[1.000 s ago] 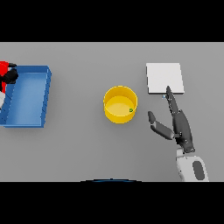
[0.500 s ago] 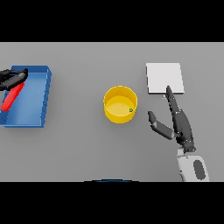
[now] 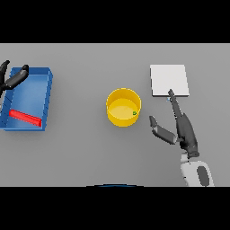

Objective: Pick up the red beaker and tilt it to pour out 1 green nut into yellow bowl. Pick up the yellow bowl and place it on the metallic measuring scale.

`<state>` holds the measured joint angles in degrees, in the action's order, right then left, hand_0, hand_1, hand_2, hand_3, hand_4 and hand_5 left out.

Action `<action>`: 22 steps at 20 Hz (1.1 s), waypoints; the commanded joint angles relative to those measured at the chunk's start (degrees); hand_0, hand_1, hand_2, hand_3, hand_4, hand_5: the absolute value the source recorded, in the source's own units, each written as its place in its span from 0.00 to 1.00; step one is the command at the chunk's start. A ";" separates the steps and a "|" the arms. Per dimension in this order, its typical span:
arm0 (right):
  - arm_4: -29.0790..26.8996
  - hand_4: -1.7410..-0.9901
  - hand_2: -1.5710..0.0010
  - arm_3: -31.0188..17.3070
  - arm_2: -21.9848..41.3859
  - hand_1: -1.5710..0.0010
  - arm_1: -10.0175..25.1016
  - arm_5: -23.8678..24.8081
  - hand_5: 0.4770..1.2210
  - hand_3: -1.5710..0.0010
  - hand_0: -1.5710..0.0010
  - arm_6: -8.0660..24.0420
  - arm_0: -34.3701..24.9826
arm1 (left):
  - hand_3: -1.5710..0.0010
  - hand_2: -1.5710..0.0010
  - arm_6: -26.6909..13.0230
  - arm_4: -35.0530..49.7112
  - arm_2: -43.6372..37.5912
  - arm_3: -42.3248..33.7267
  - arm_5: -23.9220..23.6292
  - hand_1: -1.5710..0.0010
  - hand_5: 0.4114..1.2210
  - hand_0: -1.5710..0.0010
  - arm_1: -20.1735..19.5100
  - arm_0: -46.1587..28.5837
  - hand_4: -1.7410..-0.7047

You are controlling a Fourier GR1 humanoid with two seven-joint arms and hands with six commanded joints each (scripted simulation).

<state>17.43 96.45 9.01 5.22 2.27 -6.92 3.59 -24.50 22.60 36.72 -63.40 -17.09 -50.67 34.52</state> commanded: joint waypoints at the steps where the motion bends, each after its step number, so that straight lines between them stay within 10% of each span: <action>1: 0.70 0.79 1.00 0.12 0.94 1.00 0.05 -0.61 0.29 1.00 1.00 0.07 -0.59 | 0.98 0.98 1.23 0.00 -0.25 -0.15 -0.38 0.98 0.32 0.97 0.08 -0.21 0.99; 8: 13.62 0.70 1.00 -2.63 8.95 1.00 12.82 -11.51 0.30 1.00 1.00 2.97 -12.38 | 1.00 1.00 2.34 1.04 -1.00 -0.96 -0.92 0.99 0.32 0.99 0.59 -0.14 0.98; 13: 25.06 0.68 1.00 -7.09 17.86 1.00 18.91 -16.96 0.30 1.00 1.00 -1.89 -22.53 | 1.00 1.00 1.87 0.88 -0.47 -1.50 -1.07 1.00 0.32 1.00 0.75 -0.42 0.99; 22: 32.59 0.69 1.00 -18.76 27.84 1.00 18.73 -25.62 0.30 1.00 1.00 -4.98 -35.83 | 1.00 1.00 3.02 2.56 -1.41 -2.45 -0.18 1.00 0.34 1.00 -0.04 -1.79 0.98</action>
<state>50.03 77.70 36.86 23.93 -23.34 -11.77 -32.24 -21.47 25.15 35.30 -65.85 -17.28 -50.71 32.75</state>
